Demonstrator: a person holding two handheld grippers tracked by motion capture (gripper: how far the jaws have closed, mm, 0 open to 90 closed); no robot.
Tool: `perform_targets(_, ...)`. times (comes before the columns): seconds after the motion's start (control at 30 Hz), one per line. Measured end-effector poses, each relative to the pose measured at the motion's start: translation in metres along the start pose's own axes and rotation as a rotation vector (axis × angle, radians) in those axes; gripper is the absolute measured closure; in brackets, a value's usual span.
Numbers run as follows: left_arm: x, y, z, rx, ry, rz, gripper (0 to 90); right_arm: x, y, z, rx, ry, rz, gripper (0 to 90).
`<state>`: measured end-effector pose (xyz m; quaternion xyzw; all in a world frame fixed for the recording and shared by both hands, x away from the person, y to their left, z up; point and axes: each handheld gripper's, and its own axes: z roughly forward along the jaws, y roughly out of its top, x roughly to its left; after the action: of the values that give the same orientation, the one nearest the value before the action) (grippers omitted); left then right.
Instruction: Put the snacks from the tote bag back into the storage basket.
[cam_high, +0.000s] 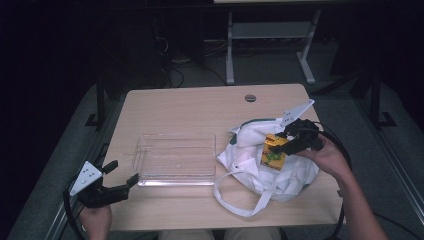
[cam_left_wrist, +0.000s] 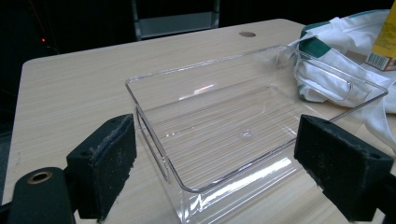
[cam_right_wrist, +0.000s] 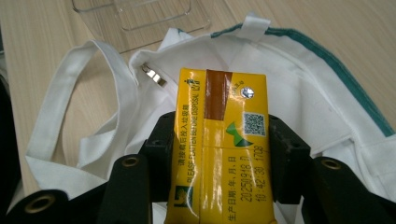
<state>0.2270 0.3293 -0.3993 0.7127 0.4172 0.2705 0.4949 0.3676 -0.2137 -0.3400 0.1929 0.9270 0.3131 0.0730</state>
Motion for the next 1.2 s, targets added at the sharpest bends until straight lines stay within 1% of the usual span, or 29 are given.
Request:
perform_targets(0.1, 0.000, 0.000, -0.001, 0.001, 0.006, -0.007, 12.6, 0.001, 0.007, -0.006, -0.002, 0.009, -0.006, 51.7)
perform_targets(0.2, 0.001, -0.001, 0.000, -0.001, 0.002, -0.009, 12.6, 0.001, 0.013, -0.009, -0.006, 0.022, -0.011, 51.7)
perform_targets(0.33, 0.001, -0.001, 0.000, 0.006, 0.002, -0.003, 12.6, 0.001, 0.018, -0.013, -0.006, 0.024, -0.020, 51.8)
perform_targets(0.37, 0.001, -0.001, 0.000, 0.005, 0.002, -0.002, 12.6, 0.001, 0.020, -0.015, -0.008, 0.022, -0.028, 51.8)
perform_targets(0.43, 0.000, 0.000, 0.000, 0.004, 0.002, -0.002, 12.6, 0.003, 0.025, -0.019, -0.017, 0.026, -0.032, 51.7)
perform_targets(0.5, 0.000, 0.000, 0.000, 0.004, 0.003, -0.002, 12.6, 0.004, 0.027, -0.020, -0.019, 0.028, -0.037, 51.7)
perform_targets(0.53, 0.000, 0.000, 0.000, 0.004, 0.003, -0.003, 12.6, 0.006, 0.032, -0.024, -0.026, 0.034, -0.047, 51.8)
perform_targets(0.57, 0.000, 0.000, 0.000, 0.004, 0.003, -0.003, 12.6, 0.006, 0.032, -0.024, -0.026, 0.034, -0.047, 51.8)
perform_targets(0.6, 0.000, 0.000, 0.000, 0.003, 0.004, -0.003, 12.6, 0.008, 0.037, -0.026, -0.028, 0.033, -0.056, 51.8)
perform_targets(0.63, 0.000, 0.000, 0.000, 0.003, 0.004, -0.003, 12.6, 0.008, 0.037, -0.026, -0.028, 0.033, -0.056, 51.8)
perform_targets(0.73, 0.000, 0.000, 0.000, 0.000, 0.005, -0.005, 12.6, 0.011, 0.046, -0.030, -0.024, 0.040, -0.069, 51.8)
perform_targets(0.97, 0.000, 0.000, 0.000, 0.003, 0.005, -0.005, 12.6, 0.015, 0.057, -0.032, -0.027, 0.054, -0.087, 51.8)
perform_targets(1.03, 0.000, 0.000, 0.000, 0.006, 0.006, -0.002, 12.6, 0.016, 0.062, -0.031, -0.032, 0.063, -0.101, 51.8)
perform_targets(1.2, 0.000, 0.000, 0.000, 0.006, 0.007, -0.001, 12.6, 0.021, 0.073, -0.028, -0.034, 0.079, -0.116, 51.8)
